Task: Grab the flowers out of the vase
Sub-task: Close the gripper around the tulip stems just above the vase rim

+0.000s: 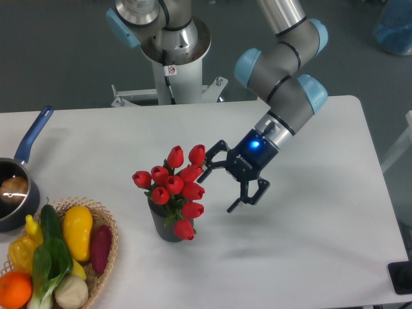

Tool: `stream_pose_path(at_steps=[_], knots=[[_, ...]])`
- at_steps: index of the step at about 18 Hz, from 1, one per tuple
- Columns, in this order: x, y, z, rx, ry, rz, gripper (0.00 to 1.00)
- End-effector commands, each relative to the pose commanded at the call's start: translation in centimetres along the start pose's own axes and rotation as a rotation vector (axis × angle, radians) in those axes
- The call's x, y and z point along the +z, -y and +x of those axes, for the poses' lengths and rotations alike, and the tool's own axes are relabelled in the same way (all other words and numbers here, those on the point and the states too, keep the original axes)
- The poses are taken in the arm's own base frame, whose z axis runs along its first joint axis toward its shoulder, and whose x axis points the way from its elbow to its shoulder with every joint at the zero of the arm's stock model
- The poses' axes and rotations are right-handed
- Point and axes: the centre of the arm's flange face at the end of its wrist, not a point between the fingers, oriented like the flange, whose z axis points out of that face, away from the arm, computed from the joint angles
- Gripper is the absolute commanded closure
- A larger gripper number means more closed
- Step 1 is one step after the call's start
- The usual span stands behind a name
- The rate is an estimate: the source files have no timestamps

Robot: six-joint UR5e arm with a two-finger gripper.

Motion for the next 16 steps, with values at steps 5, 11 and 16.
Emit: stream_pose_path(at_steps=[5, 11, 16], knots=[[1.9, 1.4, 0.9, 0.004, -0.038, 0.070, 0.00], [2.0, 1.4, 0.9, 0.006, -0.040, 0.069, 0.00], [1.8, 1.0, 0.8, 0.000, -0.036, 0.059, 0.00]])
